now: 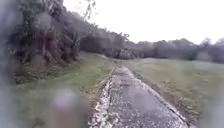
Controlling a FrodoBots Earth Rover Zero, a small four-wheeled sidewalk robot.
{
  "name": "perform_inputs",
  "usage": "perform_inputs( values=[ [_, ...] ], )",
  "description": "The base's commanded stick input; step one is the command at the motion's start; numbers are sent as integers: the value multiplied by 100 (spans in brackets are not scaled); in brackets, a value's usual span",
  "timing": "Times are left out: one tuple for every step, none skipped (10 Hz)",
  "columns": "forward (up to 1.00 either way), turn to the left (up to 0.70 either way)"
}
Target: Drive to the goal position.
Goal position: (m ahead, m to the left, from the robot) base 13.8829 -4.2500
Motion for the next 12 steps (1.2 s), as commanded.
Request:
perform_inputs(
  values=[
    [85,-22],
    [85,0],
    [85,0],
    [85,0],
    [85,0],
    [85,0],
    [85,0],
    [85,0],
    [85,0],
    [85,0],
    [85,0],
    [85,0]
  ],
)
